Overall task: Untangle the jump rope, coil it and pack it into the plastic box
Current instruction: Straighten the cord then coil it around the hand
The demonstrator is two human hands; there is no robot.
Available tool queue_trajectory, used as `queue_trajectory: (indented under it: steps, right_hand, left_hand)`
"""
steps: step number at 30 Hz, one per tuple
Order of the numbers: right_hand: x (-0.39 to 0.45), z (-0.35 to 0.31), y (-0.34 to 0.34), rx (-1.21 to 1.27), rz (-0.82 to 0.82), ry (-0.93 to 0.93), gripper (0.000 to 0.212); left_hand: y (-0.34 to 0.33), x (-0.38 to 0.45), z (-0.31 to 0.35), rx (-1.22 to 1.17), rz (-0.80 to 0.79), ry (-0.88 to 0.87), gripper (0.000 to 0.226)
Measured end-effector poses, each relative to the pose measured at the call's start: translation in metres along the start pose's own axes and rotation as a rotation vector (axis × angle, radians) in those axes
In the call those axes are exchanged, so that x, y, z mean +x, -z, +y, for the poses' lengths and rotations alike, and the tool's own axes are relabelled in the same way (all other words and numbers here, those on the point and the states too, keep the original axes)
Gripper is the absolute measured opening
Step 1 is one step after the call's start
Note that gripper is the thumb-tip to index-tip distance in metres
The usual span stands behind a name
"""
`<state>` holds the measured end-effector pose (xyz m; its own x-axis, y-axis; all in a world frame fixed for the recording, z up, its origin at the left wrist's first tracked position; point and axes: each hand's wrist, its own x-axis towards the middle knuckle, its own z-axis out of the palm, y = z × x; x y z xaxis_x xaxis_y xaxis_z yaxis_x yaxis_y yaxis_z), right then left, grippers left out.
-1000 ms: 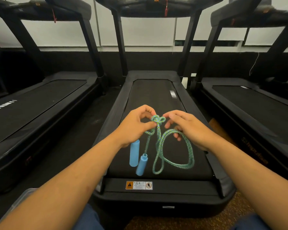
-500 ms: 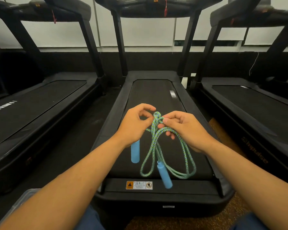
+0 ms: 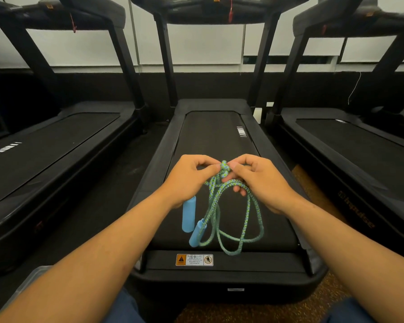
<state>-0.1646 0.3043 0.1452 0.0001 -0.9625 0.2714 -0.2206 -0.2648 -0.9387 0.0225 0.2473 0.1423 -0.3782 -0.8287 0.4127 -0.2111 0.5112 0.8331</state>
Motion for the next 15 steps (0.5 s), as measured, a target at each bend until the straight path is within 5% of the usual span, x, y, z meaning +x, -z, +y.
queue_trajectory:
  steps: [15]
  right_hand:
    - [0.0032,0.0024,0.0056,-0.368,0.101,0.197,0.008]
  left_hand:
    - [-0.0023,-0.0002,0.0043,-0.024,0.001,0.096,0.014]
